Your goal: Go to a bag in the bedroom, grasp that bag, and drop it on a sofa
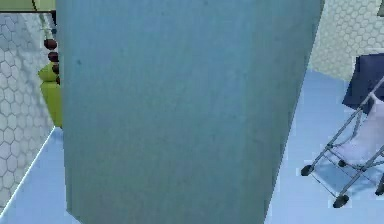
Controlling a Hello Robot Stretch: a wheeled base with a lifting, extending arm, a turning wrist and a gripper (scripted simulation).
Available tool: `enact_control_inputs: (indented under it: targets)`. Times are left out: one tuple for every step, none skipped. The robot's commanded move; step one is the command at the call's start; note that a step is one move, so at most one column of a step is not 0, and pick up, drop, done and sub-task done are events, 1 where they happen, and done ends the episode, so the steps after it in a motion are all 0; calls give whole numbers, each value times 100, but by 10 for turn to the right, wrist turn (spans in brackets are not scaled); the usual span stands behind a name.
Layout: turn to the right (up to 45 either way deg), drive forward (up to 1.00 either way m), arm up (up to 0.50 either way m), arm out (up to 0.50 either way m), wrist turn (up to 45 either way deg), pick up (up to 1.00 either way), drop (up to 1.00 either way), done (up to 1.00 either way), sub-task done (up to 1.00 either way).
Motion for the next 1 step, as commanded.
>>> enact_control_inputs:
  targets:
    - [0, 100, 0, 0, 0, 0, 0, 0, 0]
